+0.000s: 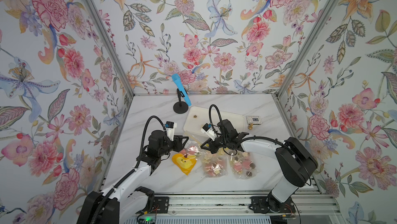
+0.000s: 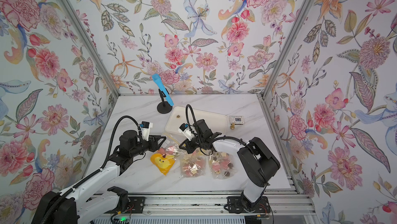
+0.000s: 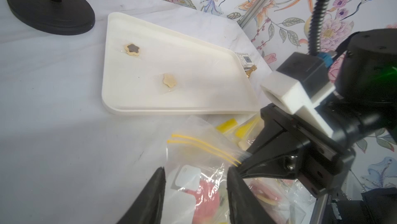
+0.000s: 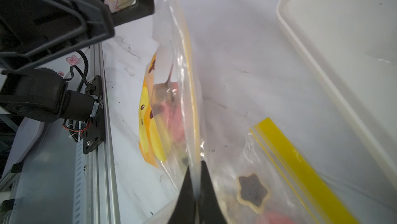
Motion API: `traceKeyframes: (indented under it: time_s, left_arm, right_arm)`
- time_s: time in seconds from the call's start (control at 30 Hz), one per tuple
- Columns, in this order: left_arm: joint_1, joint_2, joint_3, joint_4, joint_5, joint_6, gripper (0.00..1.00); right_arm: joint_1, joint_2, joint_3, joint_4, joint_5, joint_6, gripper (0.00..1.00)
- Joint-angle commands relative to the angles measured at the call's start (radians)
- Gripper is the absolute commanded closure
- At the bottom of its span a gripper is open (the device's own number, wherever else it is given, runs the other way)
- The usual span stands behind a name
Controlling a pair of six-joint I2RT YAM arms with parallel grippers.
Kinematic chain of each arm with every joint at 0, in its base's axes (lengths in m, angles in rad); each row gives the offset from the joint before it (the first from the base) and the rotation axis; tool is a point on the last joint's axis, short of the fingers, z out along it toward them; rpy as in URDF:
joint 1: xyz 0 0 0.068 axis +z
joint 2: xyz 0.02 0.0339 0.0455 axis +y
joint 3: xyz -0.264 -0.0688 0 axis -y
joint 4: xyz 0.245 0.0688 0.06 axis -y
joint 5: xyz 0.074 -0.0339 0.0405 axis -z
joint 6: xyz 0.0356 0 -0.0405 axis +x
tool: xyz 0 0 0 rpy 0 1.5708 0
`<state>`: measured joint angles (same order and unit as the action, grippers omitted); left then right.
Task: Pour cookies out of the ziploc bag
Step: Pick up the ziploc bag from the center of the board, then open the ziploc bag at the center of the board.
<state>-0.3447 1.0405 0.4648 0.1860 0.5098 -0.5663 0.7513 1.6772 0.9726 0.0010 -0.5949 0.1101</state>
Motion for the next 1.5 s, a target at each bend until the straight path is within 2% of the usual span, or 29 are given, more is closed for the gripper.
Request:
traceKeyframes:
  time_s: [0.0,0.1,0.2,0.33,0.43,0.6,0.8,1.0,1.37,1.47]
  left_arm:
    - [-0.006,-0.03,0.071,-0.131,-0.036,-0.044,0.37]
    - [-0.006,-0.077,0.071,-0.139,-0.026,-0.125,0.32]
    - [-0.007,-0.131,0.069,-0.119,0.007,-0.23,0.31]
    - [-0.013,-0.185,0.04,-0.039,0.035,-0.383,0.35]
    - [-0.03,-0.211,0.007,0.05,0.046,-0.491,0.36]
    - [-0.062,-0.214,-0.059,0.194,0.05,-0.622,0.36]
    - [-0.108,-0.185,-0.11,0.301,0.028,-0.698,0.41]
    - [-0.115,-0.124,-0.129,0.397,0.007,-0.74,0.47]
    - [-0.114,-0.005,-0.103,0.455,-0.008,-0.753,0.66]
    - [-0.114,-0.002,-0.101,0.46,-0.019,-0.75,0.66]
  right_arm:
    - [0.074,-0.078,0.095,-0.125,0.172,0.079,1.0]
    - [0.126,-0.118,0.13,-0.158,0.28,0.176,1.0]
    - [0.169,-0.143,0.18,-0.227,0.388,0.25,1.0]
    - [0.185,-0.169,0.211,-0.258,0.448,0.355,1.0]
    - [0.205,-0.177,0.235,-0.3,0.532,0.358,1.0]
    - [0.22,-0.145,0.217,-0.3,0.597,0.355,1.0]
    - [0.262,-0.141,0.179,-0.199,0.603,0.343,1.0]
    - [0.292,-0.152,0.156,-0.153,0.63,0.339,1.0]
    - [0.314,-0.148,0.15,-0.145,0.652,0.316,1.0]
    - [0.314,-0.144,0.149,-0.145,0.656,0.315,1.0]
